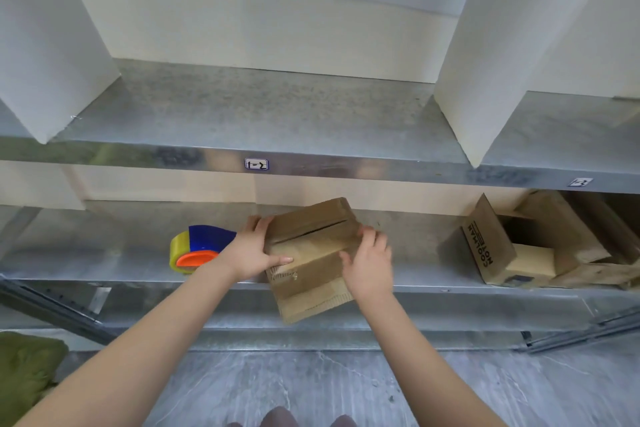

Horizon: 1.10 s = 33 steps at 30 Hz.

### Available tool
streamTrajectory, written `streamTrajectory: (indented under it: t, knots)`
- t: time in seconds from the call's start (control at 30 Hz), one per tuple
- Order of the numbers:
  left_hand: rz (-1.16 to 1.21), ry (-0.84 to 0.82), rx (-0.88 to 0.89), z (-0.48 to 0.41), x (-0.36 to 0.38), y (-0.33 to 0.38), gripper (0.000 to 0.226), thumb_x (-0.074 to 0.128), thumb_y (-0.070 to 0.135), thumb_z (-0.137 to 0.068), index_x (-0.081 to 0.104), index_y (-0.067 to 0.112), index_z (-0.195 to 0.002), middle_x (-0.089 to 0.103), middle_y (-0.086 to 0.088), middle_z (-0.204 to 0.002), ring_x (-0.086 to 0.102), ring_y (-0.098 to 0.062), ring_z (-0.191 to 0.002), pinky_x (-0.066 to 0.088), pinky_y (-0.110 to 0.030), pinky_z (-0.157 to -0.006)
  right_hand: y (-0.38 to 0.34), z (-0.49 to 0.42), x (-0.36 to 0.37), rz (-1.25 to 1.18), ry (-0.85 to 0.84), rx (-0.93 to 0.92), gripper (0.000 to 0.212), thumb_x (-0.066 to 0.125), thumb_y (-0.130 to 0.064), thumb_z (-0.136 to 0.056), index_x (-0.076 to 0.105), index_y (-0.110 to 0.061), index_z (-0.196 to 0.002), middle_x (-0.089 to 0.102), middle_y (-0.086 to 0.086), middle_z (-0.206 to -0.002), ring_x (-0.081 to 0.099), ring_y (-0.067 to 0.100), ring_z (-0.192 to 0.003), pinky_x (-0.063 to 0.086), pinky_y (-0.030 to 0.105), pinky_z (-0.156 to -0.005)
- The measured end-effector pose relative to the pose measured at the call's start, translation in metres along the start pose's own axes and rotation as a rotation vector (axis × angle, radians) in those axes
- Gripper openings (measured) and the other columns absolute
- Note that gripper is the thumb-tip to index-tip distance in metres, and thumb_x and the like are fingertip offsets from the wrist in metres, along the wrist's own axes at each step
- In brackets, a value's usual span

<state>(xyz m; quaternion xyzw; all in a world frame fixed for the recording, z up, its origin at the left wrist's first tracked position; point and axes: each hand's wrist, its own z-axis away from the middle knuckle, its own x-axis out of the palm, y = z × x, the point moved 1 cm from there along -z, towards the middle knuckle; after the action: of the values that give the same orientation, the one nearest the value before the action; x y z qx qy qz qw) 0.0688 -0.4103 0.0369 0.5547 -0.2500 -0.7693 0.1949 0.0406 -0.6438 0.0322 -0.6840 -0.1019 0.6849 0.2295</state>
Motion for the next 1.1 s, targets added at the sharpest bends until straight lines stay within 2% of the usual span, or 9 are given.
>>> streamTrajectory:
  t: [0.1, 0.2, 0.37, 0.53, 0.63, 0.7, 0.83, 0.97, 1.1]
  knots:
    - [0.033, 0.102, -0.050, 0.018, 0.015, 0.004, 0.099, 0.077, 0.049, -0.074, 0.016, 0.034, -0.150, 0.022, -0.014, -0.145, 0.026, -0.035, -0.132, 0.026, -0.044, -0.112, -0.005, 0.021, 0.015, -0.284, -0.253, -0.057, 0.060, 0.064, -0.025, -0.089, 0.028, -0.025, -0.138, 0.037, 0.010, -0.137, 0.053, 0.028, -0.112, 0.044, 0.033, -0.089]
    - [0.030, 0.091, -0.095, 0.031, 0.032, 0.008, 0.098, 0.073, 0.056, -0.075, 0.014, 0.035, -0.150, 0.021, -0.011, -0.146, 0.022, -0.034, -0.133, 0.026, -0.045, -0.110, -0.010, 0.031, 0.018, -0.546, -0.358, -0.091, 0.083, 0.076, -0.038, -0.077, 0.026, -0.036, -0.144, 0.027, 0.003, -0.151, 0.034, 0.021, -0.138, 0.033, 0.037, -0.113]
    - [0.107, 0.129, -0.002, 0.044, 0.049, 0.004, 0.095, 0.078, 0.042, -0.076, 0.021, 0.028, -0.151, 0.034, -0.005, -0.143, 0.035, -0.023, -0.134, 0.033, -0.037, -0.111, 0.005, 0.022, 0.010, -0.442, -0.447, -0.246, 0.102, 0.088, -0.040, -0.064, 0.029, -0.040, -0.147, 0.001, 0.006, -0.163, 0.001, 0.009, -0.147, 0.013, 0.029, -0.118]
    - [0.090, 0.239, 0.020, 0.044, 0.044, 0.006, 0.080, 0.078, 0.041, -0.076, 0.038, 0.028, -0.144, 0.047, 0.001, -0.125, 0.049, -0.017, -0.116, 0.043, -0.031, -0.099, 0.006, 0.007, 0.016, -0.340, -0.417, -0.275, 0.080, 0.079, -0.021, -0.078, 0.035, -0.035, -0.144, 0.028, 0.006, -0.158, 0.017, 0.020, -0.149, 0.018, 0.028, -0.117]
    - [0.089, 0.206, 0.054, 0.049, 0.046, 0.003, 0.078, 0.074, 0.040, -0.080, 0.034, 0.029, -0.146, 0.043, 0.006, -0.122, 0.050, -0.012, -0.110, 0.041, -0.026, -0.099, 0.005, -0.003, 0.019, -0.361, -0.483, -0.230, 0.078, 0.077, -0.014, -0.078, 0.036, -0.034, -0.140, 0.036, 0.007, -0.152, 0.036, 0.023, -0.140, 0.031, 0.035, -0.115]
    - [0.047, 0.161, 0.094, 0.050, 0.043, -0.001, 0.078, 0.070, 0.041, -0.084, 0.027, 0.034, -0.149, 0.041, 0.006, -0.127, 0.047, -0.013, -0.115, 0.039, -0.029, -0.103, 0.008, -0.008, 0.016, -0.352, -0.496, -0.254, 0.078, 0.080, -0.019, -0.076, 0.036, -0.041, -0.137, 0.035, 0.007, -0.153, 0.032, 0.023, -0.143, 0.028, 0.036, -0.116]
    - [-0.185, 0.200, 0.217, 0.047, 0.020, -0.012, 0.077, 0.062, 0.052, -0.086, 0.022, 0.037, -0.150, 0.039, 0.002, -0.142, 0.039, -0.019, -0.130, 0.036, -0.035, -0.108, 0.005, 0.001, 0.004, -0.302, -0.405, -0.339, 0.070, 0.074, -0.044, -0.081, 0.038, -0.042, -0.142, 0.018, 0.003, -0.161, 0.012, 0.018, -0.150, 0.018, 0.031, -0.117]
    - [-0.448, 0.254, 0.354, 0.051, -0.016, -0.035, 0.068, 0.047, 0.063, -0.085, 0.041, 0.027, -0.143, 0.050, 0.001, -0.137, 0.046, -0.021, -0.126, 0.038, -0.036, -0.105, -0.016, 0.016, 0.001, -0.175, -0.134, -0.430, 0.048, 0.055, -0.047, -0.091, 0.050, -0.032, -0.136, 0.030, 0.001, -0.153, 0.025, 0.021, -0.143, 0.030, 0.036, -0.115]
    - [-0.654, 0.266, 0.342, 0.053, -0.044, -0.076, 0.062, 0.074, 0.044, -0.077, 0.054, 0.022, -0.131, 0.060, -0.002, -0.125, 0.057, -0.029, -0.117, 0.046, -0.043, -0.097, -0.058, 0.028, 0.006, -0.084, -0.037, -0.575, 0.048, 0.040, -0.046, -0.091, 0.054, -0.028, -0.132, 0.043, 0.000, -0.144, 0.031, 0.025, -0.140, 0.038, 0.043, -0.111]
